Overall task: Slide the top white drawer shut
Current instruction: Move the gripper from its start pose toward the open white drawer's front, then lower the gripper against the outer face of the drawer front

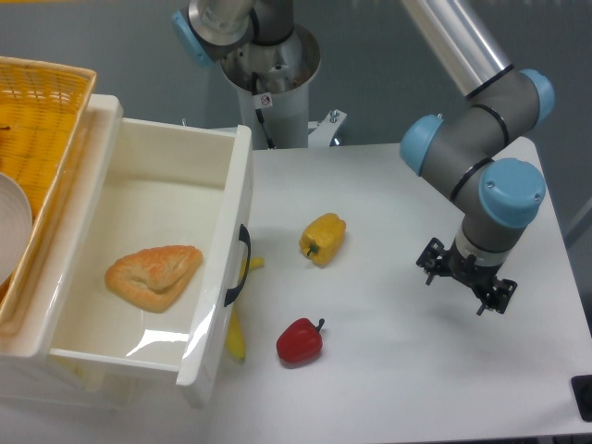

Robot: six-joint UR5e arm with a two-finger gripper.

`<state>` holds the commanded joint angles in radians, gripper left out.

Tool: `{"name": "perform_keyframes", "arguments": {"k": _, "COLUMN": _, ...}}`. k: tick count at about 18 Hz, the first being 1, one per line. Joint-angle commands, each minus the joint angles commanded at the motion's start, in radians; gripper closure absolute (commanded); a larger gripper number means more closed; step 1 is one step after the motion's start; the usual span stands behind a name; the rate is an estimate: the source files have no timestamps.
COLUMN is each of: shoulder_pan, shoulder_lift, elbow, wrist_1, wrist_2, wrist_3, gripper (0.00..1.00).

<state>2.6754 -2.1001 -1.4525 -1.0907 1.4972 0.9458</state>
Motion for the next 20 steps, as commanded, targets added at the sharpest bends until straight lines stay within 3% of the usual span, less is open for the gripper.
{"name": "perform_keyframes", "arguments": {"k": 2, "shoulder_pan": -0.032, "shoulder_lift": 0.006, "elbow": -0.003, "wrist_1": -0.002, "wrist_2": -0.002, "wrist_3": -0.111, "gripper": 0.29}}
{"name": "perform_keyframes", "arguments": {"k": 5, "shoulder_pan": -0.081, "shoulder_lift": -0.003, "elbow": -0.008, "wrist_1": -0.002, "wrist_2": -0.014, "wrist_3": -0.148, "gripper": 0.33}}
{"name": "perform_keyframes", "arguments": {"k": 6, "shoulder_pan": -0.098, "shoulder_lift": 0.003, "elbow": -0.015, "wrist_1": -0.002, "wrist_2": -0.038, "wrist_3": -0.157, "gripper": 0.48}}
{"name": "perform_keyframes", "arguments": {"k": 7, "shoulder_pan": -0.11, "shoulder_lift": 0.006, "elbow": -0.019, "wrist_1": -0.002, "wrist_2": -0.052, "wrist_3": -0.189, "gripper": 0.56}}
{"name": "perform_keyframes", "arguments": {"k": 10, "shoulder_pan": -0.129, "shoulder_lift": 0.018, "elbow": -0.02, "wrist_1": -0.005, "wrist_2": -0.092, "wrist_3": -0.283, "gripper": 0.7}}
{"name": "perform_keyframes", "arguments": {"k": 15, "shoulder_pan": -0.124, "shoulder_lift": 0.075, "elbow": -0.063, "wrist_1": -0.037, "wrist_2": -0.207, "wrist_3": -0.297, "gripper": 0.96}}
{"name": "perform_keyframes", "arguments": {"k": 16, "shoulder_pan": -0.124, "shoulder_lift": 0.086, "elbow": -0.066, "wrist_1": -0.063, "wrist_2": -0.224, "wrist_3": -0.294, "gripper": 1.0}}
{"name": "perform_keyframes", "arguments": {"k": 20, "shoulder_pan": -0.129, "shoulder_lift": 0.091, "elbow": -0.066, "wrist_1": -0.146, "wrist_2": -0.302, "wrist_3": -0.289, "gripper": 1.0}}
